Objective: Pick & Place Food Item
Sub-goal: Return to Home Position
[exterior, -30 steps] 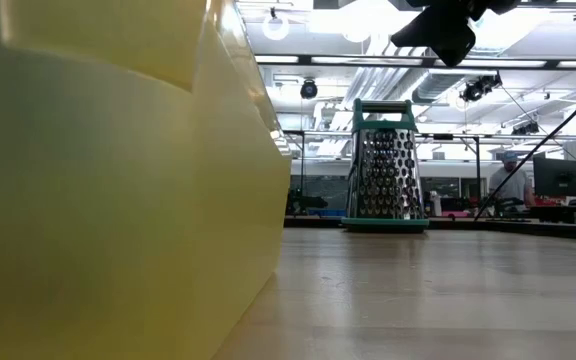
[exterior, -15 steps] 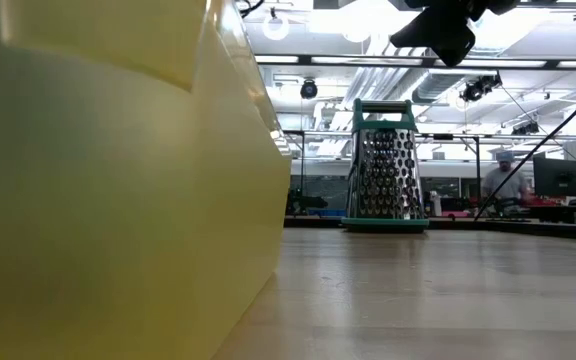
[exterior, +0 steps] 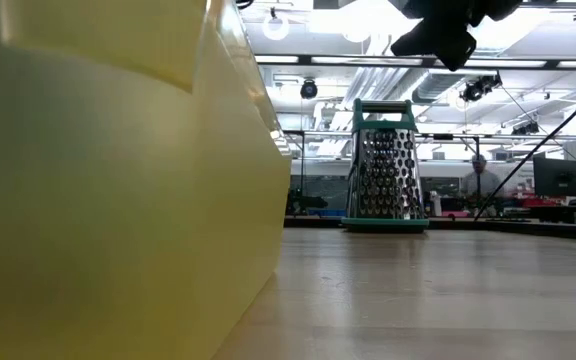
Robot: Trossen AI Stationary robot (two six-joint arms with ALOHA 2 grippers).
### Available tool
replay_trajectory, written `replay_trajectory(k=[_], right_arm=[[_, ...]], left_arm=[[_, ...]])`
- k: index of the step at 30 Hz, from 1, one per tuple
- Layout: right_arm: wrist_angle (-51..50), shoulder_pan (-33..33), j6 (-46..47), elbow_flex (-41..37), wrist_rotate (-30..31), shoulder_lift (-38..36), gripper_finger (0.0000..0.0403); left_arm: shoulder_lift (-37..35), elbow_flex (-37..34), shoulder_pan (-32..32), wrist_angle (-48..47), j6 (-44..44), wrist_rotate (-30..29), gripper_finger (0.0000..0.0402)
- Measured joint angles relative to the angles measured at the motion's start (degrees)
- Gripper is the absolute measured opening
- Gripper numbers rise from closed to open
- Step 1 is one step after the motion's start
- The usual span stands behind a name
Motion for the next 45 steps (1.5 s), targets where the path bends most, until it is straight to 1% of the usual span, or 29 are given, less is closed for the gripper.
replay_trajectory(k=[3, 6, 12, 16, 23, 25, 29, 31, 35, 37, 42, 45], right_arm=[[1.0, 0.0, -0.4, -1.2, 0.4, -1.5, 0.0197], [4.3, -0.9, -0.4, -5.8, 0.3, -4.4, 0.0197], [17.3, -3.6, 0.2, -17.4, -1.0, -12.5, 0.0197], [25.0, -4.4, -1.4, -23.2, -2.5, -16.6, 0.0197], [37.8, -4.5, -3.9, -32.3, -2.8, -20.6, 0.0197], [37.7, -4.5, -3.6, -33.8, -2.8, -22.0, 0.0197], [34.9, -4.6, -4.3, -34.1, -3.7, -25.9, 0.0197], [32.0, -4.6, -5.0, -34.1, -4.5, -28.6, 0.0197], [26.2, -4.6, -5.0, -34.1, -4.1, -34.0, 0.0197], [25.1, -4.6, -5.1, -34.1, -4.1, -36.1, 0.0197], [20.9, -4.6, -5.9, -34.1, -3.9, -38.8, 0.0197], [19.4, -4.6, -5.3, -34.1, -2.8, -39.6, 0.0197]], left_arm=[[0.0, 0.0, -1.7, 0.7, -1.0, 0.0, 0.017], [0.0, 0.0, -3.8, 1.1, -1.8, 0.0, 0.017], [0.0, 0.0, -8.2, 3.0, -3.7, 0.1, 0.017], [0.0, 0.0, -11.1, 5.3, -5.1, -0.3, 0.017], [0.0, 0.0, -14.2, 8.6, -5.5, -0.3, 0.017], [0.0, 0.0, -14.6, 9.1, -6.0, -0.4, 0.017], [0.0, 0.0, -14.8, 9.5, -6.3, -0.4, 0.017], [0.0, 0.0, -14.8, 9.5, -6.3, -0.4, 0.017], [0.0, 0.0, -14.8, 9.5, -6.5, -0.4, 0.017], [0.0, 0.0, -14.8, 9.5, -6.6, -0.4, 0.017], [0.0, 0.0, -14.8, 9.5, -6.7, -0.4, 0.017], [0.0, 0.0, -14.8, 9.5, -6.7, -0.4, 0.017]])
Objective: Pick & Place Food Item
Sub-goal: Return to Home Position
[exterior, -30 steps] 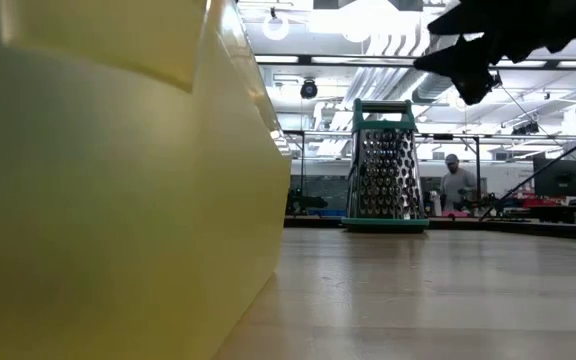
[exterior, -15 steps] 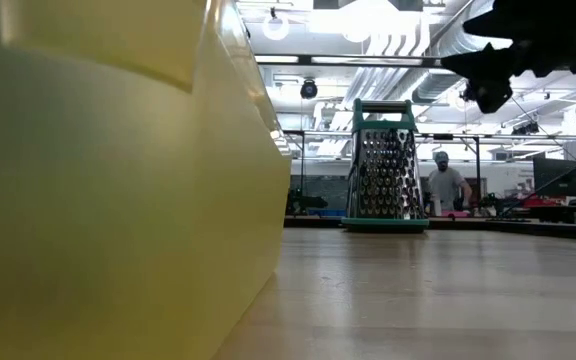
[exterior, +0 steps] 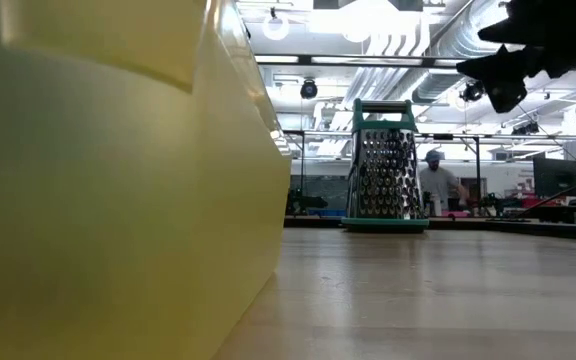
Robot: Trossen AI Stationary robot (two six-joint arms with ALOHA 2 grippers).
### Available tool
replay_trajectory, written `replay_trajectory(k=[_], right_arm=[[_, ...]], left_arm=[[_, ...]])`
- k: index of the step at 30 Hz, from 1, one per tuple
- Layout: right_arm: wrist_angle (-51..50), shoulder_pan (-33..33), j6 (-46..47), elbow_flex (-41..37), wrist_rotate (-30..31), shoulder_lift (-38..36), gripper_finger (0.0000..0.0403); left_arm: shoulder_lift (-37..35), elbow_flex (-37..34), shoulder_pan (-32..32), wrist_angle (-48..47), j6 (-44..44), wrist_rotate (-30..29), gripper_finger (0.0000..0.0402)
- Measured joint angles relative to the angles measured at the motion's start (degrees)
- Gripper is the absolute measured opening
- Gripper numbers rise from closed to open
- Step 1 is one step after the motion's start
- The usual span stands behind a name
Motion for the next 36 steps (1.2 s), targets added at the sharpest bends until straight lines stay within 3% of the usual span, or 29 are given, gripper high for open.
replay_trajectory(k=[8, 12, 23, 36], right_arm=[[11.5, 0.0, 2.3, -8.2, 0.0, -0.7, 0.0197], [12.3, -0.3, 2.9, -10.4, -0.1, -3.6, 0.0197], [0.3, -1.5, 4.9, -10.5, 0.4, -11.9, 0.0197], [-6.8, -1.5, 8.9, -11.6, -1.5, -14.1, 0.0197]], left_arm=[[0.0, 0.0, 0.0, 0.0, 0.0, 0.0, 0.017], [0.0, 0.0, 0.0, 0.0, 0.0, 0.0, 0.017], [0.0, 0.0, 0.0, 0.0, 0.0, 0.0, 0.017], [0.0, 0.0, 0.0, 0.0, 0.2, 0.0, 0.017]])
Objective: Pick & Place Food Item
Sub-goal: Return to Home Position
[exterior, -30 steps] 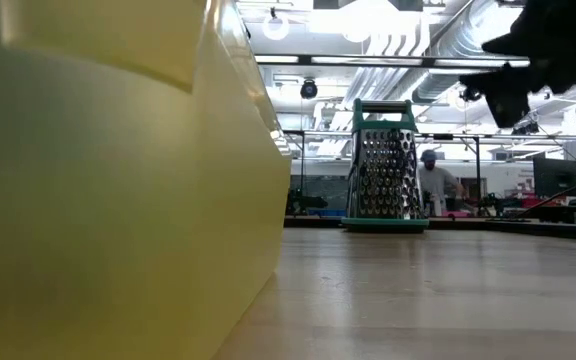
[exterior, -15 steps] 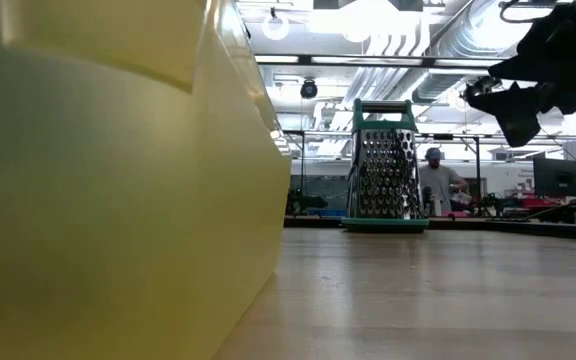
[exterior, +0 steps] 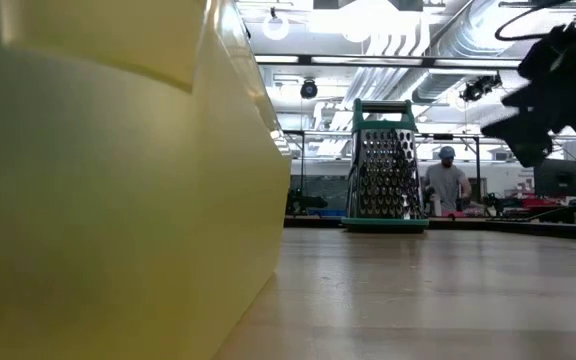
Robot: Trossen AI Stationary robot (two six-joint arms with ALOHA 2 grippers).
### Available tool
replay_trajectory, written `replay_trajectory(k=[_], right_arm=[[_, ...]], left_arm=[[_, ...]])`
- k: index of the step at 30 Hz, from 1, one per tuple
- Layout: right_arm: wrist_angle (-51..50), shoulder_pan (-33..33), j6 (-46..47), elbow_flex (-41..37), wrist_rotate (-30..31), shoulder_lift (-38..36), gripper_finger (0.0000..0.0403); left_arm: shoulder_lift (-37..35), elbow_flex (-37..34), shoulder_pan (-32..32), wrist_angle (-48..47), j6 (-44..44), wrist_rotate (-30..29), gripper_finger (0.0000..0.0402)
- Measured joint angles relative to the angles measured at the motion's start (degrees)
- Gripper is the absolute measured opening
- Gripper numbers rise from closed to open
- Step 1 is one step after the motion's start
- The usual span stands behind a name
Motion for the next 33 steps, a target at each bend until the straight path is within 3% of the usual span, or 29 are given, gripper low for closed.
replay_trajectory(k=[8, 16, 33], right_arm=[[-3.8, 0.0, 2.8, 0.0, -4.4, -0.1, 0.0197], [-5.3, 0.0, 3.4, -0.1, -12.8, -1.7, 0.0197], [-5.7, 0.0, 4.8, -0.1, -13.5, -2.6, 0.0197]], left_arm=[[0.0, 0.0, 0.0, 0.0, 0.0, 0.0, 0.017], [0.0, 0.0, 0.0, 0.0, -0.1, 0.8, 0.017], [0.0, 0.0, 0.0, 0.0, 0.4, 0.8, 0.017]])
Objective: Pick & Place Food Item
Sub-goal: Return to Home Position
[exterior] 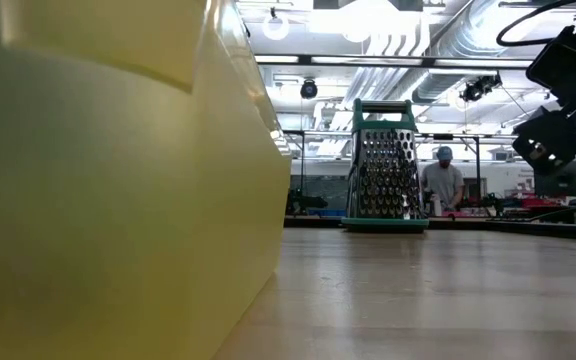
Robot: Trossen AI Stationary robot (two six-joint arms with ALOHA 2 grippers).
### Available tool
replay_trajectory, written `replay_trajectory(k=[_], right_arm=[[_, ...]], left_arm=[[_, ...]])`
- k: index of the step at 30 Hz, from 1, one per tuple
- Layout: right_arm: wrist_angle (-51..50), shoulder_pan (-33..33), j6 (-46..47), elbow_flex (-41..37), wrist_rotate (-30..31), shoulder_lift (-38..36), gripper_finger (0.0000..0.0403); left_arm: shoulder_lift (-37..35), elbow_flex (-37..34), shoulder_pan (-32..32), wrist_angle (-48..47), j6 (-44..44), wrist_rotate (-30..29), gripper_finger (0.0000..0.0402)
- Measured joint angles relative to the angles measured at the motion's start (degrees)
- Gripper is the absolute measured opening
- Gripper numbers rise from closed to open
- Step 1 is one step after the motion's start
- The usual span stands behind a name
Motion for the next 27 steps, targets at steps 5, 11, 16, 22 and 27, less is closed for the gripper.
replay_trajectory(k=[5, 11, 16, 22, 27], right_arm=[[0.0, 0.0, 0.6, 0.0, -0.2, 0.0, 0.0197], [0.1, 0.0, 0.6, 0.0, -0.1, 0.0, 0.0197], [0.1, 0.0, 0.6, -0.1, -0.1, 0.0, 0.0197], [0.2, 0.0, 0.6, -0.1, -0.1, 0.0, 0.0197], [0.2, 0.0, 0.6, -0.1, -0.1, 0.0, 0.0197]], left_arm=[[0.0, 0.0, 0.0, 0.0, 0.2, 0.0, 0.017], [0.0, 0.0, 0.0, 0.6, 3.0, -0.2, 0.017], [0.0, 0.0, -1.4, 1.2, 5.4, -0.3, 0.017], [-0.2, 0.0, -4.9, 1.0, 6.1, -5.7, 0.017], [-3.1, -0.1, -6.8, -0.9, 7.1, -7.6, 0.017]])
